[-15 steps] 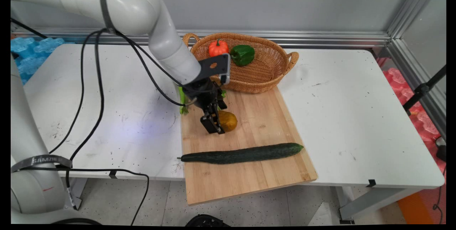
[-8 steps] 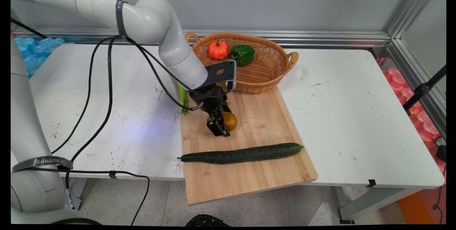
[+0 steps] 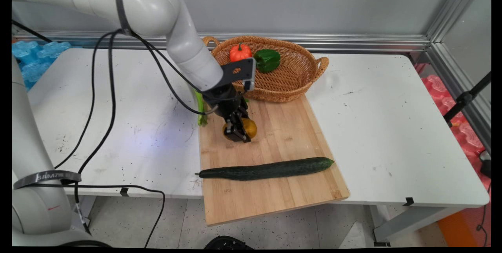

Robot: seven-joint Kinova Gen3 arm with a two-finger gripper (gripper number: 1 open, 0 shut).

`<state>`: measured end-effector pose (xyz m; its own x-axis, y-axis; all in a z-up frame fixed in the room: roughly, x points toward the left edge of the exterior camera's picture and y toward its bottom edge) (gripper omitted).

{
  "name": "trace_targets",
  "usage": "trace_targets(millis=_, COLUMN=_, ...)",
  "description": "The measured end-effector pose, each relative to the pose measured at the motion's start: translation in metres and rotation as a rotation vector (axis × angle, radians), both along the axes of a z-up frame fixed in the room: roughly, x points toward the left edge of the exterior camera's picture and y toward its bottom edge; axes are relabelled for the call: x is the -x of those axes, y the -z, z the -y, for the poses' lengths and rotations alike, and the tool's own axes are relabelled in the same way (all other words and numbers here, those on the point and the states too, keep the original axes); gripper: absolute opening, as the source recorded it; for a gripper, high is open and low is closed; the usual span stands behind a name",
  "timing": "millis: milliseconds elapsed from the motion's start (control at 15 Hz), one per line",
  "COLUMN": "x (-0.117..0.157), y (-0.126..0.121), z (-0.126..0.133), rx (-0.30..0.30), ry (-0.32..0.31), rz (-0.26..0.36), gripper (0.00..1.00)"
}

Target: Place the picked object in the vegetable basket

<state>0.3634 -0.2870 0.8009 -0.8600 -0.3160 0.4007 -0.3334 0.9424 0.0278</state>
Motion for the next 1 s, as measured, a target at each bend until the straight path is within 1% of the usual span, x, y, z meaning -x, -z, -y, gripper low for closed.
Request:
trace_targets(millis=267, x=-0.01, y=-0.035, z=-0.002, rx=0.022, ry=0.002, rz=-0.025, gripper=0.0)
trace_targets(millis=467, x=-0.015, y=-0.06, z=-0.002, rx=0.04, ry=-0.025, rz=-0.049, gripper=0.0)
trace_targets(millis=667, x=-0.023, y=-0.091, z=0.002, rx=0.074, ry=-0.1, rz=-0.077, gripper=0.0)
trace_targets(millis=800, x=-0.029, y=-0.11, z=0.01, rx=0.103, ry=-0.18, rz=-0.097, gripper=0.0)
trace_targets(millis=1000, x=-0.033, y=-0.125, z=0.026, rx=0.142, ry=-0.271, rz=-0.113, gripper=0.0)
